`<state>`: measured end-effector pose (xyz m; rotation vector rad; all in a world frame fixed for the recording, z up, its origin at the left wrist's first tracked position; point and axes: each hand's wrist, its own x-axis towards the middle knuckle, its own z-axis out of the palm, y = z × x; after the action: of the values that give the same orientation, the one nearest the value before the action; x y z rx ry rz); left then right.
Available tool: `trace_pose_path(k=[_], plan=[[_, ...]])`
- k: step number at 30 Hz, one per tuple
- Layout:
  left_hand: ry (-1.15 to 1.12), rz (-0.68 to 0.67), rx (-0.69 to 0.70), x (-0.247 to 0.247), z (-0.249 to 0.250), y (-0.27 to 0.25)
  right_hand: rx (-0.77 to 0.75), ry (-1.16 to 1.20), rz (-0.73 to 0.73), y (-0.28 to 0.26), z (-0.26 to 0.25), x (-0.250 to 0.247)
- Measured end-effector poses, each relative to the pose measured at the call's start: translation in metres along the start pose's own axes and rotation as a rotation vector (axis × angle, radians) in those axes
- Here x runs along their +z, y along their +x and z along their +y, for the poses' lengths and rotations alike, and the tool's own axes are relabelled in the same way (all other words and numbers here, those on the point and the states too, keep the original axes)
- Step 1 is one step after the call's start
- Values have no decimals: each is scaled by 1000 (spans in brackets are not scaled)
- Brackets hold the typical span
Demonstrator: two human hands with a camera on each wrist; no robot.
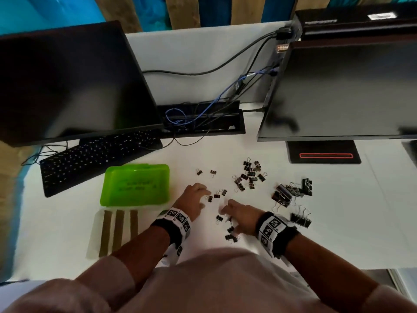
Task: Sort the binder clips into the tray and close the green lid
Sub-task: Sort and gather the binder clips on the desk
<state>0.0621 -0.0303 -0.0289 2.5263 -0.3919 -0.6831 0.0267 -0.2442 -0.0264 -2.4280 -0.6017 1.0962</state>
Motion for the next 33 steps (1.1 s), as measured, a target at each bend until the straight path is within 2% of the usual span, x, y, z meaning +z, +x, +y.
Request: trace_pose_path(k=[4, 8, 11, 13, 15, 18, 21, 24, 28, 30, 33], plan=[[-155, -25, -10, -5, -3, -14, 13, 40, 138, 12, -10, 12], [-237, 65, -37, -13, -13, -18, -6, 148, 289, 17, -13, 9], [-250, 130, -89, -18, -23, -13, 11, 326, 325, 12, -6, 0], [-238, 159, -96, -23, -23, -7, 3, 328, 340, 6, -2, -7], [-208, 170, -87, -29, -22, 1, 16, 229, 227, -6, -3, -13], [-114, 97, -64, -36, -20, 18, 44, 94, -24, -17, -8, -12], [-23, -14, -24, -39, -18, 36, 35, -34, -126, -15, -12, 3], [28, -82, 3, -36, -14, 46, 44, -38, -39, -7, -14, 14], [20, -82, 109, -28, -12, 39, 7, -3, 75, 11, -14, 17], [-36, -132, 87, -29, -12, 33, -55, -41, 146, 21, -18, 14], [-120, -182, 5, -37, -14, 22, -191, -229, 216, 35, -29, 9]])
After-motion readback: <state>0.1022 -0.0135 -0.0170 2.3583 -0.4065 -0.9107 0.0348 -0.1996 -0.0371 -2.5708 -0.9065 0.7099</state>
